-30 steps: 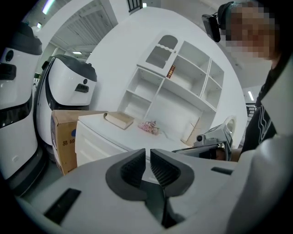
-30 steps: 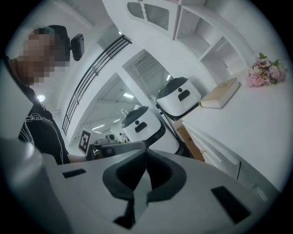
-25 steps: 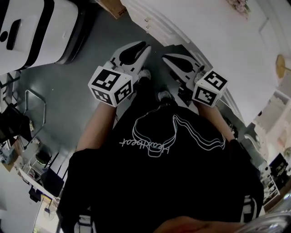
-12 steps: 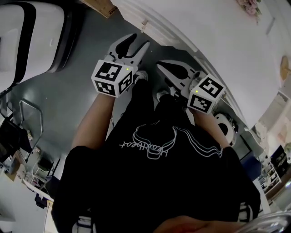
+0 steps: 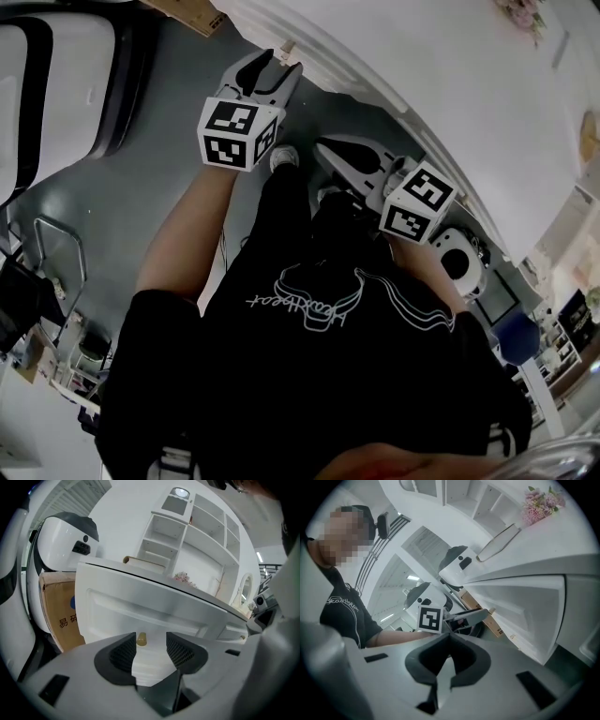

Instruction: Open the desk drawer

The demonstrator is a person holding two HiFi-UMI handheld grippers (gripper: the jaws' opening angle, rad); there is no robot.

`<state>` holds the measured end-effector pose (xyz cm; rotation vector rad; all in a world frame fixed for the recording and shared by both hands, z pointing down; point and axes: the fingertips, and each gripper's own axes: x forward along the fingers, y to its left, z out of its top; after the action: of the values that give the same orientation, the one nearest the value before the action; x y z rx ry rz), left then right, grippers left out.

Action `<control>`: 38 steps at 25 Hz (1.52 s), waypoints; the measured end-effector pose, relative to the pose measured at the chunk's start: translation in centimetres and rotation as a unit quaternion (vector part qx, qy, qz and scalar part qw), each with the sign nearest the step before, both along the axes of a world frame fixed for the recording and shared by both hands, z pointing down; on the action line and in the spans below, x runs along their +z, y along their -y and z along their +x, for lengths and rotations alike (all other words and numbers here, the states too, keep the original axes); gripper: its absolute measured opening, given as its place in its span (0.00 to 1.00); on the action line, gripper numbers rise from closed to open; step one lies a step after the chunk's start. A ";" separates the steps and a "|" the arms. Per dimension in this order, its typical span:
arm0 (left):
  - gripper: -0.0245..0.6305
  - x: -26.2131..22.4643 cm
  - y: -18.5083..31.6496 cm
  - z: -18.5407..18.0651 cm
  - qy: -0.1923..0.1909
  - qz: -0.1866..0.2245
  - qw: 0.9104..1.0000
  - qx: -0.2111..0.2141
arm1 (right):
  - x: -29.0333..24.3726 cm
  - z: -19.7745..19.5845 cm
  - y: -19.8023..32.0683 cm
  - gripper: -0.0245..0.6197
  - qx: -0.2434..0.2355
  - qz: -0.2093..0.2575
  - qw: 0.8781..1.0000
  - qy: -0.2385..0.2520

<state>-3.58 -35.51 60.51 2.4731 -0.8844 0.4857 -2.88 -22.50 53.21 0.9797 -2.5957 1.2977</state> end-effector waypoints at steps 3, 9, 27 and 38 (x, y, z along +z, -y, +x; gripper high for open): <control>0.33 1.1 0.8 0.5 0.021 0.011 1.000 0.005 | 0.3 0.0 -0.1 0.05 0.003 -0.003 1.000 0.002; 0.32 3.2 2.1 0.7 0.046 0.003 0.999 0.000 | 0.8 -0.2 -0.7 0.05 -0.002 -0.012 1.000 0.009; 0.18 3.5 2.8 1.7 0.044 0.009 0.999 0.014 | 1.4 -0.4 -0.5 0.05 0.006 -0.023 1.000 0.013; 0.17 3.4 2.6 1.8 0.057 0.021 0.997 0.040 | 1.3 -0.1 -0.8 0.05 0.012 -0.022 1.000 0.014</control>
<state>-1.79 -38.15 63.88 2.5480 -0.8500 0.6483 -2.96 -21.69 54.56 0.9968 -2.5713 1.3776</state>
